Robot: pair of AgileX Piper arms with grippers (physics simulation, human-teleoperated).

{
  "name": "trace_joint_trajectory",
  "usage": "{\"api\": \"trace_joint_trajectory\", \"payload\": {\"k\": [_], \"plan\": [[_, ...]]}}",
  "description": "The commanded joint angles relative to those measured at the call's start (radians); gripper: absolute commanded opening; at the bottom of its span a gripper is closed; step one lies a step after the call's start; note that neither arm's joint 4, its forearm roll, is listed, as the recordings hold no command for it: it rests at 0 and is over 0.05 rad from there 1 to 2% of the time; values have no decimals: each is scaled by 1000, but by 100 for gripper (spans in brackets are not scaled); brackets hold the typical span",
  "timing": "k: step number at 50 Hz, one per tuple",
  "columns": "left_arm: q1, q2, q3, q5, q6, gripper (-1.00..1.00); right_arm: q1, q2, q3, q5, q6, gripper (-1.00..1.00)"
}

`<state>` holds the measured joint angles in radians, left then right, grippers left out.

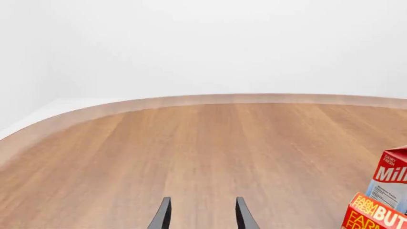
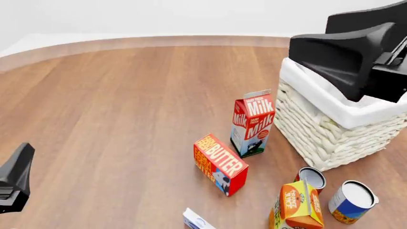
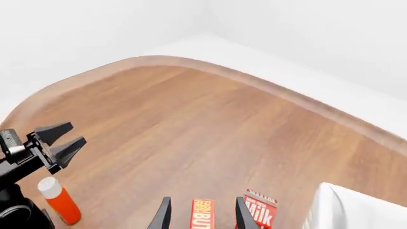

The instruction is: Pick up the cream cheese box and the butter, and put them in the basket.

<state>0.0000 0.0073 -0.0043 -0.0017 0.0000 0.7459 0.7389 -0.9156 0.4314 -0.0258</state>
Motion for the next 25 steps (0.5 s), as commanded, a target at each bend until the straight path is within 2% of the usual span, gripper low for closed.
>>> {"api": "trace_joint_trajectory", "payload": {"k": [1,5,15,25], "plan": [[0,0,0,0,0,100,87,136,-79,17,-2,100],[0,0,0,0,0,100,102,190,-74,7,11,100],[0,0,0,0,0,100,95,284,-62,24,-29,100],[0,0,0,0,0,100,98,330,-14,11,-3,100]]}}
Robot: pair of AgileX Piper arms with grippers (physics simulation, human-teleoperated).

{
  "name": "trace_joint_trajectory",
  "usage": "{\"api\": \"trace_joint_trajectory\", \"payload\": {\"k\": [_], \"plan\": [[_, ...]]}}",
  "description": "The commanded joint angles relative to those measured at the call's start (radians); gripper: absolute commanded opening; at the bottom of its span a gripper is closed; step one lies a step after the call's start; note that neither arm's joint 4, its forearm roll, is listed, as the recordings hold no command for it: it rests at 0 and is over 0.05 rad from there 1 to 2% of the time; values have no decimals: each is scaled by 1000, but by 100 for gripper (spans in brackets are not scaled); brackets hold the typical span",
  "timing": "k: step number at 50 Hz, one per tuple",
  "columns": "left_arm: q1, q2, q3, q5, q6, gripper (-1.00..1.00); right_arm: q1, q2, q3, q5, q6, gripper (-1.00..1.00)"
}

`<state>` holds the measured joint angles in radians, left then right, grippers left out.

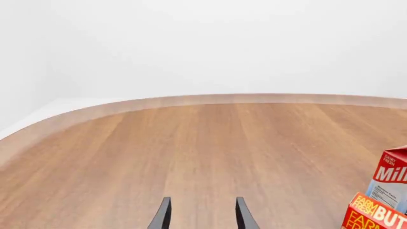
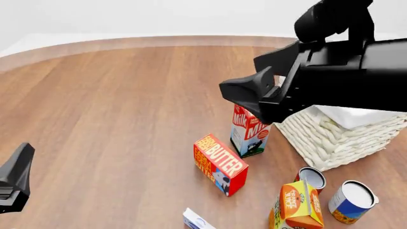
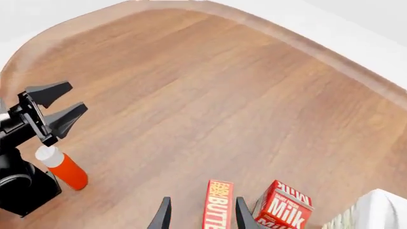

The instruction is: Pick up the cream cheese box and the butter, and put them in the basket.

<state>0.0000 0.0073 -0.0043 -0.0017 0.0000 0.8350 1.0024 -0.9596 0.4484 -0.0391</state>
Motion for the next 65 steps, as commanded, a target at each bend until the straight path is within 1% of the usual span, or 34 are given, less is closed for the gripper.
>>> {"api": "trace_joint_trajectory", "payload": {"k": [1,2,5,11,13,16,19,20,27,28,29,30,33,38,44,50,53,55,57,58,59,61,63,65], "plan": [[0,0,0,0,0,100,7,66,36,-9,11,100],[0,0,0,0,0,100,6,73,46,-10,21,100],[0,0,0,0,0,100,-8,72,78,-25,16,100],[0,0,0,0,0,100,-12,73,106,-31,28,100],[0,0,0,0,0,100,-19,77,103,-14,4,100],[0,0,0,0,0,100,-14,72,84,14,15,100],[0,0,0,0,0,100,-23,66,112,2,14,100],[0,0,0,0,0,100,-27,66,117,-2,23,100],[0,0,0,0,0,100,-44,63,178,-39,37,100],[0,0,0,0,0,100,-52,63,195,-42,53,100],[0,0,0,0,0,100,-58,59,209,-49,42,100],[0,0,0,0,0,100,-64,58,218,-52,45,100],[0,0,0,0,0,100,-83,46,221,-46,50,100],[0,0,0,0,0,100,-79,54,232,-59,60,100],[0,0,0,0,0,100,-50,89,193,-26,49,100],[0,0,0,0,0,100,-55,134,196,-28,30,100],[0,0,0,0,0,100,-48,155,184,-13,26,100],[0,0,0,0,0,100,-56,165,175,-3,12,100],[0,0,0,0,0,100,-52,187,171,2,10,100],[0,0,0,0,0,100,-58,192,174,-1,-10,100],[0,0,0,0,0,100,-50,195,165,6,-3,100],[0,0,0,0,0,100,-54,194,159,20,-23,100],[0,0,0,0,0,100,-68,198,157,23,-13,100],[0,0,0,0,0,100,-69,211,178,4,-12,100]]}}
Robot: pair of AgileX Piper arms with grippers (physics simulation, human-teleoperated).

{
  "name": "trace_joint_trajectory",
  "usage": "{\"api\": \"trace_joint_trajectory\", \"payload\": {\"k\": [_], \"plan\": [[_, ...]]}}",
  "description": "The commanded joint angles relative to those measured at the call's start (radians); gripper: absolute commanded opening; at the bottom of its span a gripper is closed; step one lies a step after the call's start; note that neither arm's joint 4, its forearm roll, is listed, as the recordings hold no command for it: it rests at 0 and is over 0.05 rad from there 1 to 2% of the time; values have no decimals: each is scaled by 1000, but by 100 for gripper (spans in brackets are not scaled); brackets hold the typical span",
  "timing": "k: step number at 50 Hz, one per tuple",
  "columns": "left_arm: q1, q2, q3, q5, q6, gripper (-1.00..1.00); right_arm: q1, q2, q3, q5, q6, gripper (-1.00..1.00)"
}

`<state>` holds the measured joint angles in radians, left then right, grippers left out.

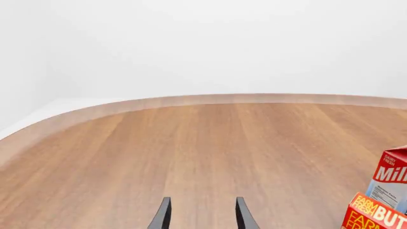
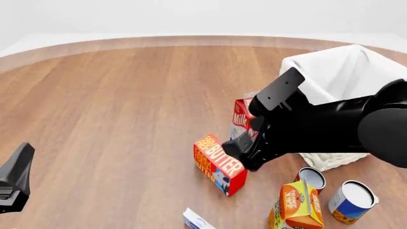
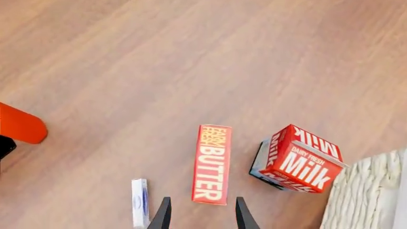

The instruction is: Pick up the cream cheese box and the butter, and put them in the basket.

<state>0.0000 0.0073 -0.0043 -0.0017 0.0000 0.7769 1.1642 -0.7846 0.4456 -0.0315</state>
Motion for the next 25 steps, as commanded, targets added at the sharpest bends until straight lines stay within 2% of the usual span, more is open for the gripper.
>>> {"api": "trace_joint_trajectory", "payload": {"k": [1,10,16,25], "plan": [[0,0,0,0,0,100,-13,53,9,0,-18,100],[0,0,0,0,0,100,-9,76,12,-6,-26,100],[0,0,0,0,0,100,2,91,6,-7,-10,100],[0,0,0,0,0,100,-34,127,0,-33,-9,100]]}}
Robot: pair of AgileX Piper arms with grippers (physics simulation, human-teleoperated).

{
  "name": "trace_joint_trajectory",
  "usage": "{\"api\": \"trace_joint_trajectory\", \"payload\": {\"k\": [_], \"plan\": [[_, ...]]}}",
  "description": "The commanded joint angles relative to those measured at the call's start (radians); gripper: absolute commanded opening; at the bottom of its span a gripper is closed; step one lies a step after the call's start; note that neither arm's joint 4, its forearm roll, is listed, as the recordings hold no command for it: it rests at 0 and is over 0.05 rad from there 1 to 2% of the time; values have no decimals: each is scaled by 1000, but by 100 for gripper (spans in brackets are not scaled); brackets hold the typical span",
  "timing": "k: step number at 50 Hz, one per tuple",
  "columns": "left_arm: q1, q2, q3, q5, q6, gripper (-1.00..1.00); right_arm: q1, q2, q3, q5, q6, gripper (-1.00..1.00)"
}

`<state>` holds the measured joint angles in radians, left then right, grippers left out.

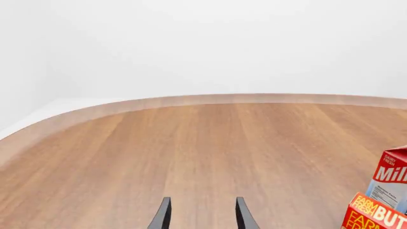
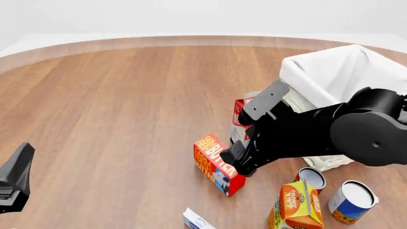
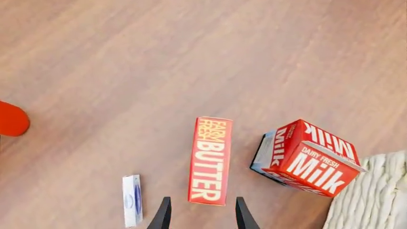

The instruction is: Pick up the cream cheese box and the butter, and put them in the basket.

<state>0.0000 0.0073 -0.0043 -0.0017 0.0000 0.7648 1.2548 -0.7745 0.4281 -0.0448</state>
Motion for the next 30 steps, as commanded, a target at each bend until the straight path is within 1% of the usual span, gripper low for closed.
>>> {"api": "trace_joint_trajectory", "payload": {"k": [1,7,8,12,15,22,30], "plan": [[0,0,0,0,0,100,-23,38,-15,-14,5,100],[0,0,0,0,0,100,-38,72,-21,-42,21,100],[0,0,0,0,0,100,-36,81,-17,-51,35,100],[0,0,0,0,0,100,-30,99,-1,-75,52,100],[0,0,0,0,0,100,-33,113,9,-93,54,100],[0,0,0,0,0,100,-9,161,16,-127,75,100],[0,0,0,0,0,100,-4,187,27,-153,82,100]]}}
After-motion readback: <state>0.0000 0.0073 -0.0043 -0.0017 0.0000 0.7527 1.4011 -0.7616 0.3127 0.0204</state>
